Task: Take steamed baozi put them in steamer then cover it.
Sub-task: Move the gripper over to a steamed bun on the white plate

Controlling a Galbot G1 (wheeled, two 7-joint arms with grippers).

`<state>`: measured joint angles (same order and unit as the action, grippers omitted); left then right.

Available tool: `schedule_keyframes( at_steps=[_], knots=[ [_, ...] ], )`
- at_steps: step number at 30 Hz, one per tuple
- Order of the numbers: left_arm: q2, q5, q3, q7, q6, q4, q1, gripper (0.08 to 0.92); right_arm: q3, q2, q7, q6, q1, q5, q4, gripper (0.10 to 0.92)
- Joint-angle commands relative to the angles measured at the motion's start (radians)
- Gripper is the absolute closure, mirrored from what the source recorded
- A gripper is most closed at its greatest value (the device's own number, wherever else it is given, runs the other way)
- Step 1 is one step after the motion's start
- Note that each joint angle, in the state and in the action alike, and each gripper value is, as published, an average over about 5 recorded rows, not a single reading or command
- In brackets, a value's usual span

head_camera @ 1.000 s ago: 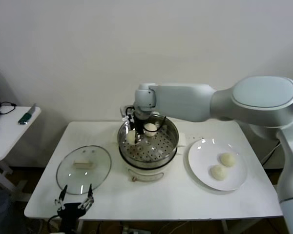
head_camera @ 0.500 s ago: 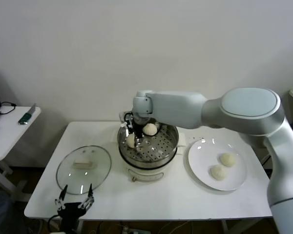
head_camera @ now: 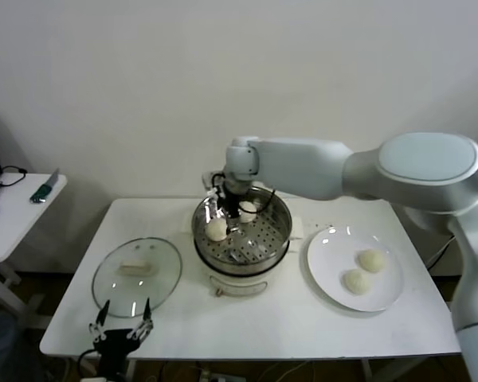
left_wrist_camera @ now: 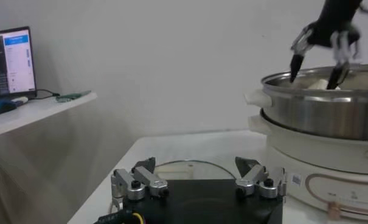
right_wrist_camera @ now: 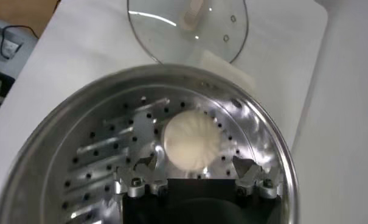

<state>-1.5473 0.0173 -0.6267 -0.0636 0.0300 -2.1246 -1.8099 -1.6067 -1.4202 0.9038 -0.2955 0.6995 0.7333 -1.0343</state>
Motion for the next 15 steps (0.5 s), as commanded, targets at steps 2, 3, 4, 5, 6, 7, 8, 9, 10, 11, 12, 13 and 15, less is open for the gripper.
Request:
schedule_keyframes(
  at_steps=[2,3,4,5,6,7,8,9,10,11,12,13,15],
  knots=[
    [-0.001,-0.009,0.000,0.005,0.010,0.003,0.012,0.177,-0.109,0.318,0.056,0.023,0.233,0.131,-0.240,0.202],
    [0.000,-0.011,0.000,0.006,0.012,0.003,0.014,0.177,-0.128,0.364,0.060,0.024,0.253,0.133,-0.263,0.202],
    [0.000,-0.013,0.000,0.006,0.013,0.003,0.016,0.177,-0.147,0.403,0.066,0.027,0.272,0.130,-0.284,0.203],
    [0.000,-0.014,0.000,0.007,0.014,0.003,0.018,0.177,-0.168,0.443,0.074,0.032,0.290,0.123,-0.304,0.203],
    [0.000,-0.014,0.000,0.007,0.014,0.004,0.019,0.177,-0.188,0.477,0.081,0.037,0.305,0.113,-0.320,0.203],
    [0.000,-0.014,0.000,0.007,0.014,0.005,0.020,0.177,-0.208,0.509,0.088,0.044,0.317,0.100,-0.336,0.203],
    [0.000,-0.014,0.000,0.008,0.014,0.006,0.022,0.177,-0.227,0.543,0.094,0.050,0.326,0.082,-0.354,0.203],
    [0.000,-0.014,0.000,0.008,0.014,0.008,0.023,0.177,-0.243,0.572,0.098,0.056,0.331,0.063,-0.370,0.203],
    [0.000,-0.014,0.000,0.008,0.013,0.010,0.024,0.177,-0.257,0.602,0.101,0.061,0.331,0.037,-0.385,0.203],
    [0.000,-0.013,0.001,0.007,0.012,0.012,0.025,0.177,-0.271,0.633,0.103,0.066,0.328,0.004,-0.397,0.203],
    [-0.001,-0.012,0.001,0.007,0.011,0.014,0.025,0.177,-0.281,0.662,0.103,0.071,0.320,-0.031,-0.406,0.203],
    [-0.001,-0.011,0.002,0.007,0.011,0.015,0.025,0.177,-0.288,0.688,0.102,0.074,0.309,-0.066,-0.411,0.203],
    [-0.002,-0.010,0.003,0.007,0.010,0.017,0.023,0.177,-0.298,0.738,0.099,0.080,0.283,-0.127,-0.419,0.203]
  ],
)
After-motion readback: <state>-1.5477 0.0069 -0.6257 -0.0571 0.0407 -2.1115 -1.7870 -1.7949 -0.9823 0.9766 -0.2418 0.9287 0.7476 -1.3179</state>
